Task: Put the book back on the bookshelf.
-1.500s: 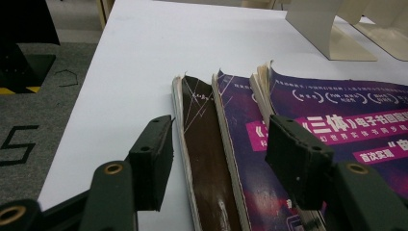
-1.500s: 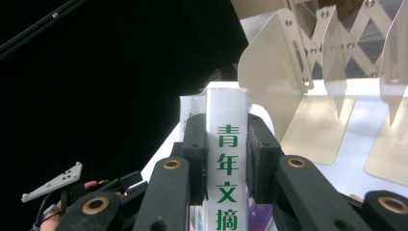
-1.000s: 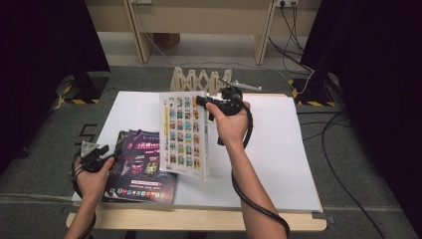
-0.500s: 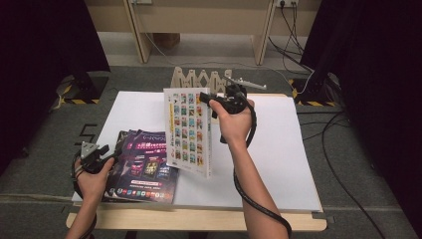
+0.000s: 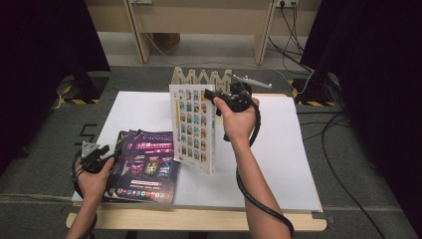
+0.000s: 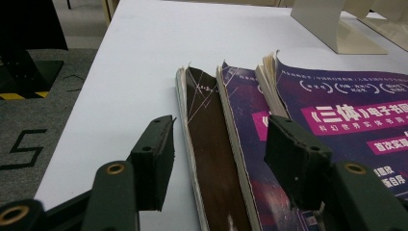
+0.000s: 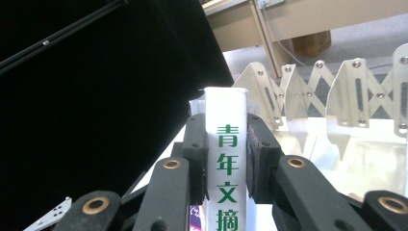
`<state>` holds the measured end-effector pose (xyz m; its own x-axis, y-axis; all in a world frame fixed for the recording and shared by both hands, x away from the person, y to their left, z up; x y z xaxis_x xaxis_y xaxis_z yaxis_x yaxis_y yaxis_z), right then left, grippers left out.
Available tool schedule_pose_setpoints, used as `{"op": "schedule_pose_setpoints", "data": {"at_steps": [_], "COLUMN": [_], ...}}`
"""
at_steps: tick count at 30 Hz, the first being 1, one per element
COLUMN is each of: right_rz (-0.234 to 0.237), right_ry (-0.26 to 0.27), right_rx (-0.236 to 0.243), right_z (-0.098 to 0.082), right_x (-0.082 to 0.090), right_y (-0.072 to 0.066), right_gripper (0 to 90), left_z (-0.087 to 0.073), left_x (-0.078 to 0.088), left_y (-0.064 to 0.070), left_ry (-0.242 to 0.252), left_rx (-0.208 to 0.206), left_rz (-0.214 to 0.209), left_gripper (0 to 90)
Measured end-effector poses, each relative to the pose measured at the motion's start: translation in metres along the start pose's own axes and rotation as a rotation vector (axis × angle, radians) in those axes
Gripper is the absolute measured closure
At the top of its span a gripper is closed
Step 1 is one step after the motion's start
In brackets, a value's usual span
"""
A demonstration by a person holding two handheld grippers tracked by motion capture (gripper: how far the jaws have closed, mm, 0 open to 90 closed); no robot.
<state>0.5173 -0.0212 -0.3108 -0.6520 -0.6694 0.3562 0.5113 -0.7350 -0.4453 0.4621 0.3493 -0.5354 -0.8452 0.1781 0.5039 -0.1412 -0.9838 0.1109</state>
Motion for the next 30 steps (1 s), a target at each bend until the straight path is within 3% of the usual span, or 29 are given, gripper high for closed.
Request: {"op": "schedule_pose_setpoints", "data": {"at_steps": [6,14,19,25,27,30], "right_rz": [-0.022,-0.011,-0.037,-0.079,-0.065,-0.074], "right_ry": [0.015,0.043,0.063,0.096,0.112,0.119], "right_rx": [0.017,-0.009,-0.007,-0.004,-0.021,-0.008], "right_z": [0.005,0.013,0.017,0.019,0.022,0.025], "right_x": [0.006,0.013,0.016,0.019,0.021,0.020], "right_y": [0.004,0.010,0.011,0.013,0.014,0.014], "right_gripper": [74.4,74.4,74.4,74.5,74.5,74.4], "left_z": [0.000,-0.001,0.000,0.000,0.000,0.000], "left_x": [-0.001,-0.003,0.000,0.001,0.001,0.001], "left_y": [0.000,0.000,-0.001,0.001,0.000,0.000], "left_ry": [-0.004,-0.025,0.005,0.007,0.008,0.010], "left_rx": [-0.002,-0.006,0.009,-0.009,-0.005,0.003], "left_rz": [0.004,0.014,0.000,-0.003,-0.004,-0.005], "left_gripper": [43.4,43.8,43.5,43.3,43.2,43.0]}}
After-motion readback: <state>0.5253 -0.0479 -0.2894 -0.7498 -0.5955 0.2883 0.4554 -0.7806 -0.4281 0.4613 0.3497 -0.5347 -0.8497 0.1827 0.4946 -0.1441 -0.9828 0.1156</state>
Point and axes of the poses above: each handheld gripper's, and its own axes: x roughly backward along the jaws, z roughly out of its top, y roughly to its right, the point moved 8 cm from there along -x, roughly forward along the jaws, and after that the axes turned 4 degrees about -y, right-handed, at the moved point
